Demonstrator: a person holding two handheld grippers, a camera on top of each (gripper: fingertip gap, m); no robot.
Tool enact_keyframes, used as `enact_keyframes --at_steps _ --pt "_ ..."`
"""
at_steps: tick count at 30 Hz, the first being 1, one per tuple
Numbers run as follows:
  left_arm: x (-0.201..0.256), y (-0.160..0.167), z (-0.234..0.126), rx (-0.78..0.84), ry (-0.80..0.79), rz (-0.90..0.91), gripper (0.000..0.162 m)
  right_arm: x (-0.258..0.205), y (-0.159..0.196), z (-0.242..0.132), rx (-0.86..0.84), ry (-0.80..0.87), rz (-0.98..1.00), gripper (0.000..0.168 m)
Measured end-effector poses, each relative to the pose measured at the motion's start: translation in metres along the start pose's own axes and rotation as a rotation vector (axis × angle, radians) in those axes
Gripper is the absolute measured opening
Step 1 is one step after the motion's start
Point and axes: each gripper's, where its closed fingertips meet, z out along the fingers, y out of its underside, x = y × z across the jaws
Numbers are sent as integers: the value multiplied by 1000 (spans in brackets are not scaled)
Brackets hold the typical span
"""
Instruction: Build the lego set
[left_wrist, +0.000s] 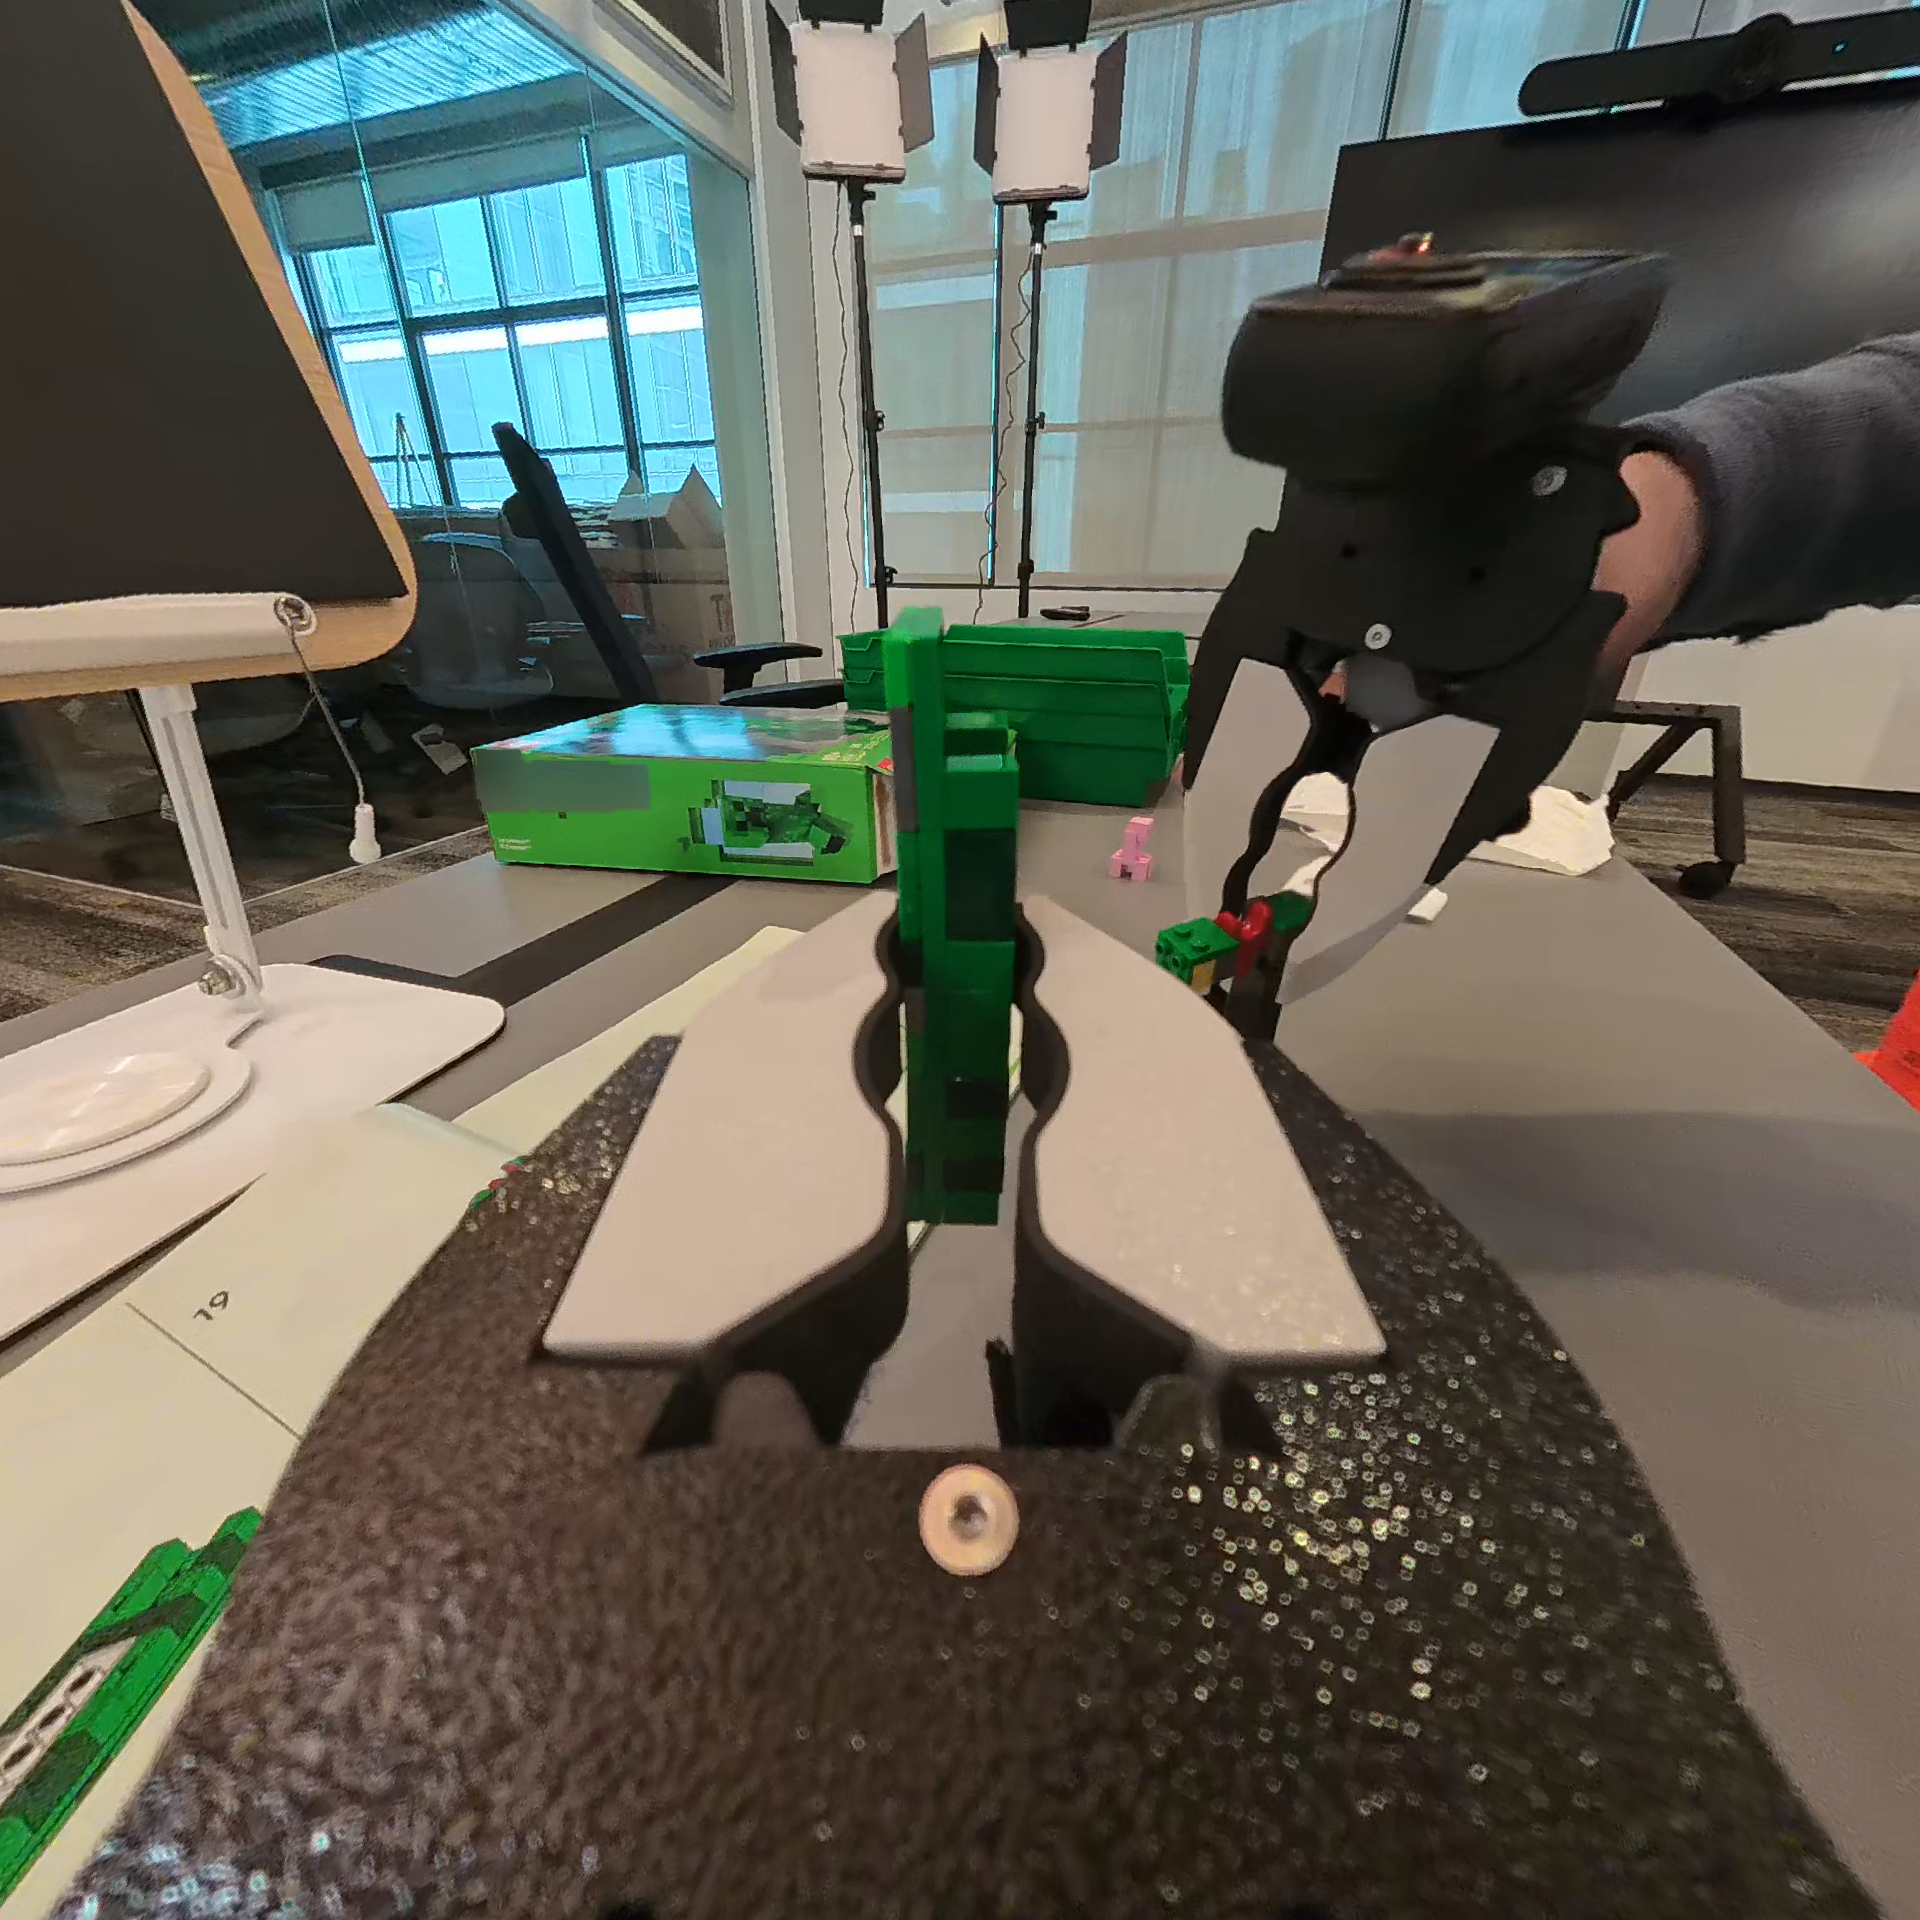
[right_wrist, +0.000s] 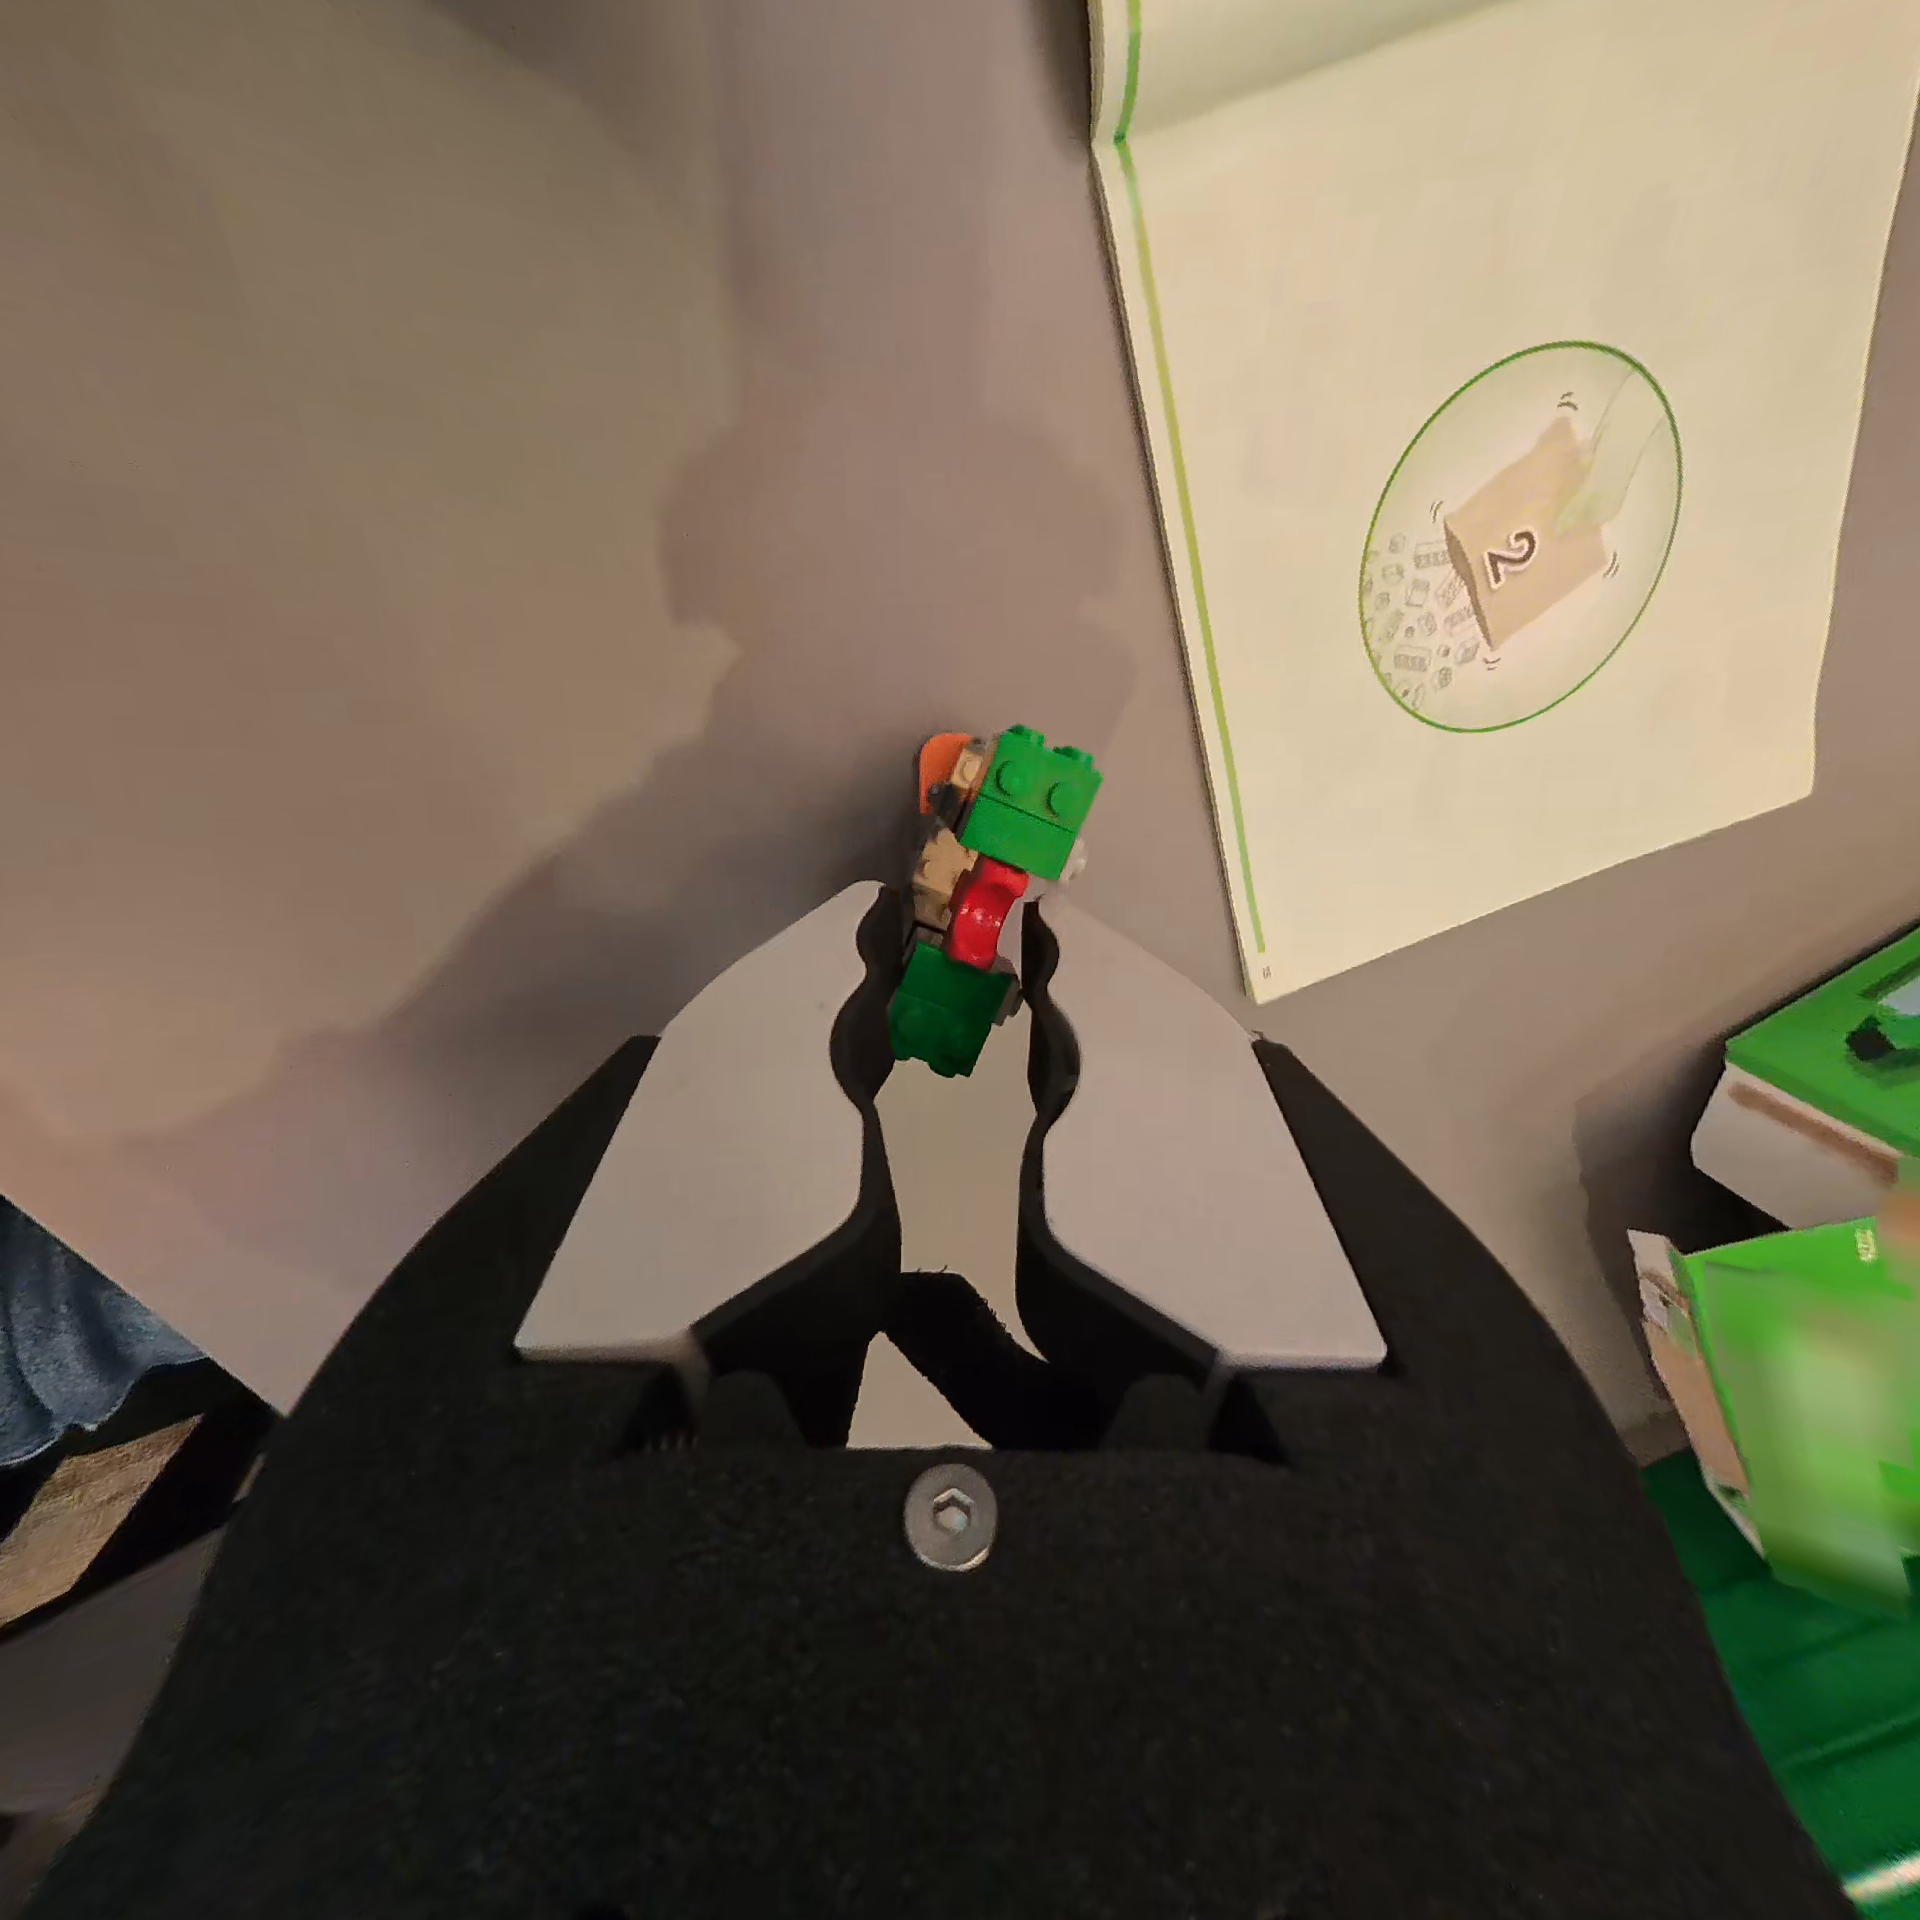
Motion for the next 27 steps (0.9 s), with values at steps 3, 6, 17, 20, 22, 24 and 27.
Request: enact_keyframes --at_steps 3,6,17,20,22,24,27 --pt "1 1 1 -4 4 -2 17 -2 -3 -2 33 -19 -56 21" --pt "1 1 1 -5 6 -4 17 1 -3 -4 45 -2 -148 21" --pt "0 0 1 4 10 -27 17 0 -20 -6 298 -64 -255 20" --pt "1 1 1 0 14 -29 17 0 -16 -4 312 -68 -288 20" --pt "1 2 2 -4 15 -26 17 0 -15 -3 334 -86 -284 20" --pt "1 3 2 -7 16 -27 17 0 -14 -1 345 -98 -284 20" --pt "1 3 2 -8 16 -29 17 1 -12 2 355 -85 -310 21"
